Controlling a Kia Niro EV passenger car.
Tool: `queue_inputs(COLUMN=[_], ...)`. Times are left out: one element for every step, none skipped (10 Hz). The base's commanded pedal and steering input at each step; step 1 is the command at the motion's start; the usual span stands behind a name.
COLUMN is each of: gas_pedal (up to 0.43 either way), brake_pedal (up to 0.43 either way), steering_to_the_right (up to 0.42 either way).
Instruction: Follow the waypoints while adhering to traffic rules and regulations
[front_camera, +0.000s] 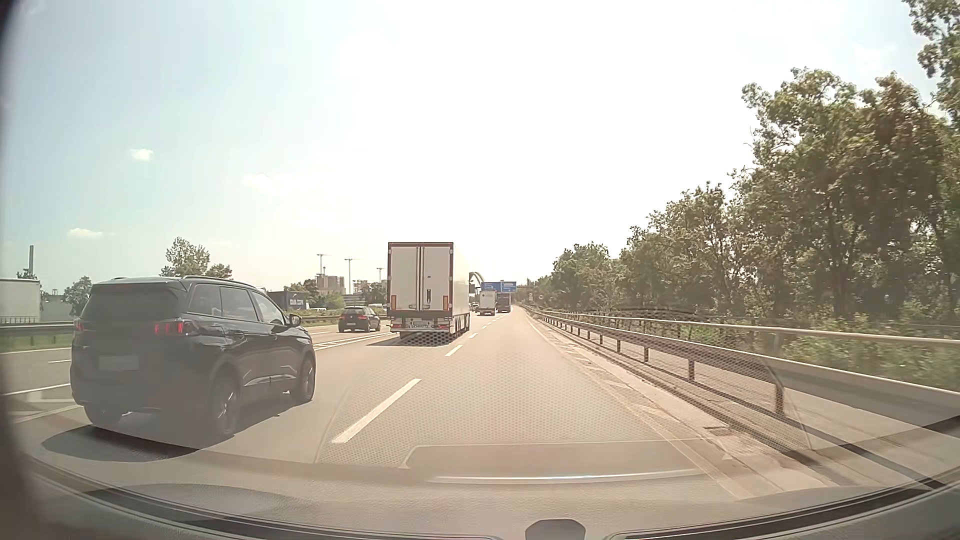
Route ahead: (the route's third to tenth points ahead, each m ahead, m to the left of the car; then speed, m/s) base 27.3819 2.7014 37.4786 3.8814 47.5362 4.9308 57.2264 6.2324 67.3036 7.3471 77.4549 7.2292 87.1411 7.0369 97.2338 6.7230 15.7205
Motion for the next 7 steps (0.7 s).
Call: queue_inputs(gas_pedal=[0.169, 0.169, 0.169, 0.169, 0.169, 0.169, 0.169], brake_pedal=[0.030, 0.030, 0.030, 0.030, 0.030, 0.030, 0.030], steering_to_the_right=[0.000, 0.000, 0.001, 0.001, 0.001, 0.001, 0.001])
